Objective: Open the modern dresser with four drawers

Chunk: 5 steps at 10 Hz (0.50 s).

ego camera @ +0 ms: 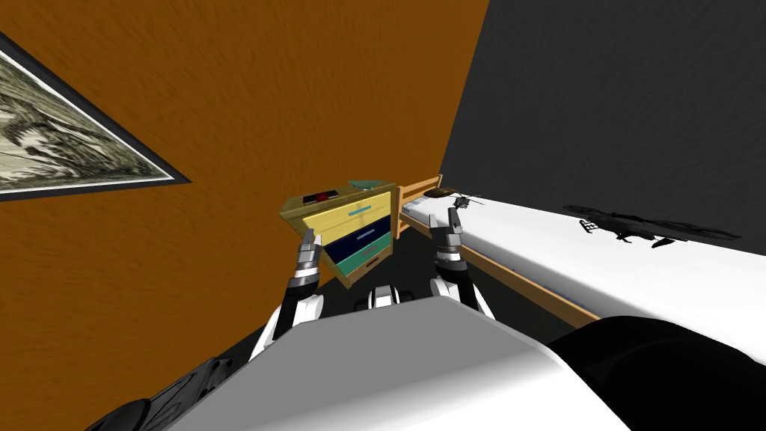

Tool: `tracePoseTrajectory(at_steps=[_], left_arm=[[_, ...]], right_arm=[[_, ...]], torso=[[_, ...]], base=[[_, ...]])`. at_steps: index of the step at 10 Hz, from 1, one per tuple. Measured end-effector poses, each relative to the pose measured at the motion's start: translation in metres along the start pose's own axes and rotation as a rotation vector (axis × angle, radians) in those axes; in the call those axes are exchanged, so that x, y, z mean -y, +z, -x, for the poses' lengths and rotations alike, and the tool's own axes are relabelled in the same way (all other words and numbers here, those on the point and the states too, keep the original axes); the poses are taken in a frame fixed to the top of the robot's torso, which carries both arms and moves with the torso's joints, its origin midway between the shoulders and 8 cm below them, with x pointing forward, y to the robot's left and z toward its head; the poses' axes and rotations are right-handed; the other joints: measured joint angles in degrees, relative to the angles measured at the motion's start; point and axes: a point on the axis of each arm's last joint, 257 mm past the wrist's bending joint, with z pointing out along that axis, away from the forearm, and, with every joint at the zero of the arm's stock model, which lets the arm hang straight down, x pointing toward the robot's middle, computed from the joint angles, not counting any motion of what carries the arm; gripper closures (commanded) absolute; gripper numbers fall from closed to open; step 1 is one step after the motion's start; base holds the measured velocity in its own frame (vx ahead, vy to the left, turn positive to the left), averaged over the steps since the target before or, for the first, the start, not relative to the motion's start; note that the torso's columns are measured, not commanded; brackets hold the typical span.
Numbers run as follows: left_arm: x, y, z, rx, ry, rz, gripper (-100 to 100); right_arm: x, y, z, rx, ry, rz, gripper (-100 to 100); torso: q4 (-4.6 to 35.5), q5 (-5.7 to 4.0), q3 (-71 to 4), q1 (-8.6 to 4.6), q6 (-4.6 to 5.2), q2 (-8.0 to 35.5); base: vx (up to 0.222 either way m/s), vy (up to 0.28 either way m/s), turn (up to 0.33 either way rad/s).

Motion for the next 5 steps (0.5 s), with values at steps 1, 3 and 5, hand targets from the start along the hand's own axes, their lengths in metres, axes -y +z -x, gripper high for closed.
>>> tracePoseTrajectory(at_steps=[1,3,5], left_arm=[[-0.008,-0.002,0.0,-0.004,-0.004,0.009,-100],[-0.023,-0.006,-0.004,-0.008,-0.011,0.029,-100],[-0.037,-0.012,-0.006,-0.01,-0.019,0.047,-100]], right_arm=[[0.0,0.0,0.0,0.0,0.0,0.0,0],[0.0,0.0,0.0,0.0,0.0,0.0,0],[0.0,0.0,0.0,0.0,0.0,0.0,0]], torso=[[0.0,-0.01,0.0,0.0,0.0,0.0],[0.0,0.0,0.0,-0.01,0.0,0.0],[0.0,-0.01,0.0,-0.02,0.0,0.0]], base=[[0.05,-0.026,0.002],[0.064,-0.033,0.003],[0.044,-0.035,0.002]])
